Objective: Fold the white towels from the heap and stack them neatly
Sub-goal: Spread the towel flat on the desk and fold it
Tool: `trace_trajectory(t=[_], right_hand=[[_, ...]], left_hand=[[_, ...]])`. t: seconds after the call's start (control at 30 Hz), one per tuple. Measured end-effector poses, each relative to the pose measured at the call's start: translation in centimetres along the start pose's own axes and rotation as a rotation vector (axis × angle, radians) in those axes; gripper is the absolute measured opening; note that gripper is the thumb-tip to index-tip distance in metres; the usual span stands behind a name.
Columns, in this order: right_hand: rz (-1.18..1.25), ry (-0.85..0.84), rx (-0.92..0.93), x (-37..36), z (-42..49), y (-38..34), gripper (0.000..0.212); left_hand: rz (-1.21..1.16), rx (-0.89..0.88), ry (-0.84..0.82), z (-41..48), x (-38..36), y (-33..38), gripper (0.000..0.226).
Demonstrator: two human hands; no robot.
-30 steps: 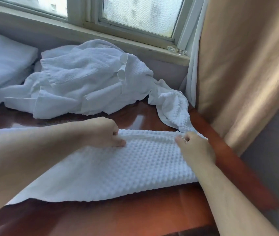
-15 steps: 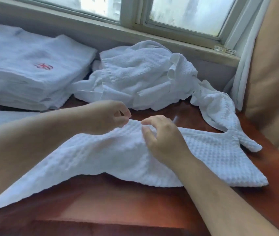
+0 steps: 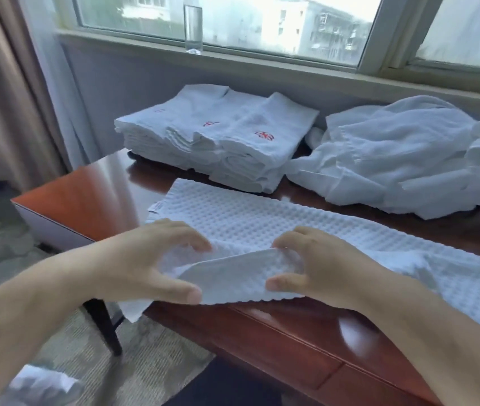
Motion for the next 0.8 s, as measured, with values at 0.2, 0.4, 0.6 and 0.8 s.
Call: trace_trajectory(t=[0.2, 0.4, 0.6, 0.8], right_hand=[[0.012, 0.164, 0.104, 1.8, 0.4, -1.8, 0.027], [0.230, 0.253, 0.034, 4.3, 1.5, -1.5, 0.017], [0.192, 0.355, -0.040, 6.2, 3.5, 0.2, 0.017], [0.114, 0.324, -0.126, 6.7, 7.2, 3.7, 0.016]], left_hand=[[-0.034, 0.023, 0.001, -1.4, 0.2, -1.6, 0.031], [-0.306, 0.135, 0.071, 0.1, 5.2, -4.3, 0.031], [-0.345, 0.183, -0.040, 1.2, 5.8, -6.6, 0.043], [-0.482, 0.373, 0.404, 5.3, 6.9, -10.1, 0.036]])
Point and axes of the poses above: each hand's wrist, its own z-axis towards the middle knuckle, its own x-axis out of the back of the hand, y = z × x, the point moved 9 cm from there along z, towards the middle knuckle, and after that the axes turned 1 degree about x, right-handed, at the moved point
